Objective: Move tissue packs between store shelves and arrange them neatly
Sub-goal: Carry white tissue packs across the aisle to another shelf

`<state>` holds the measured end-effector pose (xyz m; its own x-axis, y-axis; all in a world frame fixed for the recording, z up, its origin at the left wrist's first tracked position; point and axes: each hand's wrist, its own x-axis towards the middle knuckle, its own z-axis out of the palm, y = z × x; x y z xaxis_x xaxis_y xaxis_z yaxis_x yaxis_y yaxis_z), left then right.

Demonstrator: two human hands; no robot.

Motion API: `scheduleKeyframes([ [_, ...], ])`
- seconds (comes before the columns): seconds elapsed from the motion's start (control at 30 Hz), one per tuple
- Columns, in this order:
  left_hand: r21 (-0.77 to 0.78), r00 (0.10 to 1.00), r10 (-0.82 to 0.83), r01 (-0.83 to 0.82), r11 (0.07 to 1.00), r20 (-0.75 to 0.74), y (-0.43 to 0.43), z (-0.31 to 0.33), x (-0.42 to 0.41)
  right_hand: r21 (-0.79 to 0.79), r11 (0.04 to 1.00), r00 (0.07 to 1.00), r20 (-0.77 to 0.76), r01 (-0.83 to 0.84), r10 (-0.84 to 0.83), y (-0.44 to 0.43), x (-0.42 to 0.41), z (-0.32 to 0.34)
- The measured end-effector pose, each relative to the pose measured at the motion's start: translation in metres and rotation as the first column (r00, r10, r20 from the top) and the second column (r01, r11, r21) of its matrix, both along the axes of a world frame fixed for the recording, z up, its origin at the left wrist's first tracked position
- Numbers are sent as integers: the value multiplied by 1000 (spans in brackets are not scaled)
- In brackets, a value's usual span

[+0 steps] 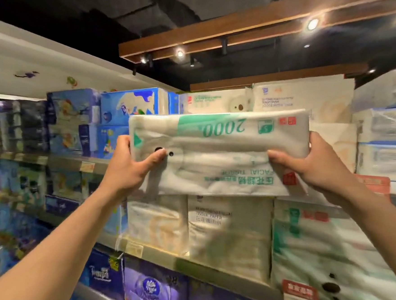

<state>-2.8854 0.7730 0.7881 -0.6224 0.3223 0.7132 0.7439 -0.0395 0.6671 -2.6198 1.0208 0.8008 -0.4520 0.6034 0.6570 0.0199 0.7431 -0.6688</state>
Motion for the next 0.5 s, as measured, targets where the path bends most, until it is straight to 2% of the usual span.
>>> scheduleKeyframes([
  [0.27, -6, 999, -11, 11, 1000, -37, 70, 27, -97, 24, 995, 994, -65, 95, -94, 48, -85, 29],
  [0.5, -25, 1000, -24, 25, 999, 3, 110, 35, -170, 9, 981, 980, -45, 196, -195, 80, -149, 36],
])
